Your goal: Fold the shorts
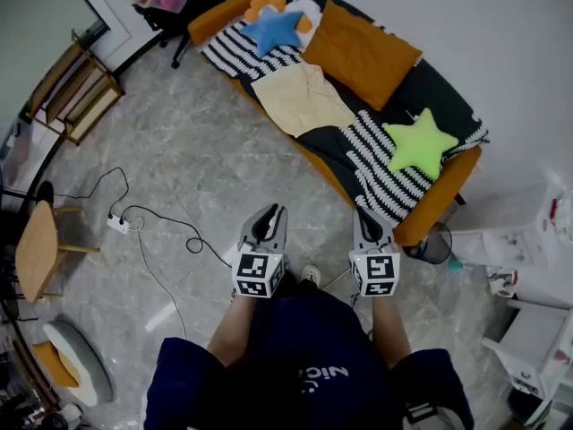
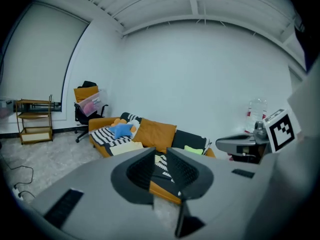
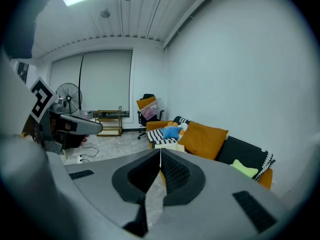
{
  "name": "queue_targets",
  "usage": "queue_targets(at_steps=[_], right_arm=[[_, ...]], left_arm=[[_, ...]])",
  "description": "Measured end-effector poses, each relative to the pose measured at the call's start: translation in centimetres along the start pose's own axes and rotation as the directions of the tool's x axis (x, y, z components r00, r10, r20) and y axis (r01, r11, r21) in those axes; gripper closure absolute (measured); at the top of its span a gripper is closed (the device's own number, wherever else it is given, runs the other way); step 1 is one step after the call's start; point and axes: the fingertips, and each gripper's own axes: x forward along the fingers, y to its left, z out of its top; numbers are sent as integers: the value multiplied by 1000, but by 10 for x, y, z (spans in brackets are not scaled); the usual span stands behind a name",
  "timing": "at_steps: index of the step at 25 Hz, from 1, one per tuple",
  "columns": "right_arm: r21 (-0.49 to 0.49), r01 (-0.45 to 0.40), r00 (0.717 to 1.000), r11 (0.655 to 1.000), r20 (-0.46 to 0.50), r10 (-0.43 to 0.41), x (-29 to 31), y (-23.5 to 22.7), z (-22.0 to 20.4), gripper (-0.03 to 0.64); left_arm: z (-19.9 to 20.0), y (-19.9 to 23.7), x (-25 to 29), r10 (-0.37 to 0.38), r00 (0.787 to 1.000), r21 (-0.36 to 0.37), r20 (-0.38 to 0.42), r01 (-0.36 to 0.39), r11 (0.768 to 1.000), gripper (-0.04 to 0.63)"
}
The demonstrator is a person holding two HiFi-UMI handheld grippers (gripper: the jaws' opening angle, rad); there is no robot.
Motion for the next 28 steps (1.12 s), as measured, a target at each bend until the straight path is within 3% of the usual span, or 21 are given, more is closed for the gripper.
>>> queue_targets(at_steps=[1, 3, 5, 9, 15, 19, 28], right_arm=[[17, -14, 1000, 1000, -3, 14, 2, 2, -2, 580], [44, -54, 998, 998, -12, 55, 7, 9, -3, 382], [43, -81, 996, 996, -20, 82, 12, 17, -1, 295], [13, -80, 996, 997, -38, 81, 23, 30, 4, 278], [12, -20, 999, 1000, -46, 21, 38, 37, 7, 284], [23, 43, 999, 999, -34, -42, 43, 36, 12, 324], [36, 58, 998, 998, -19, -57, 79, 32, 28, 325]], left_arm=[[-1, -1, 2, -22, 1000, -14, -4, 22, 1000, 504], [-1, -2, 5, -70, 997, -36, -14, 70, 997, 354], [0, -3, 9, -120, 993, -44, -23, 119, 992, 278], [0, 3, 15, -150, 988, -30, -38, 149, 988, 204], [1, 28, 18, -146, 988, -24, -46, 145, 989, 202], [4, 47, 19, -165, 986, -29, -38, 164, 986, 202], [20, 72, 39, -176, 984, -44, -33, 174, 984, 204]])
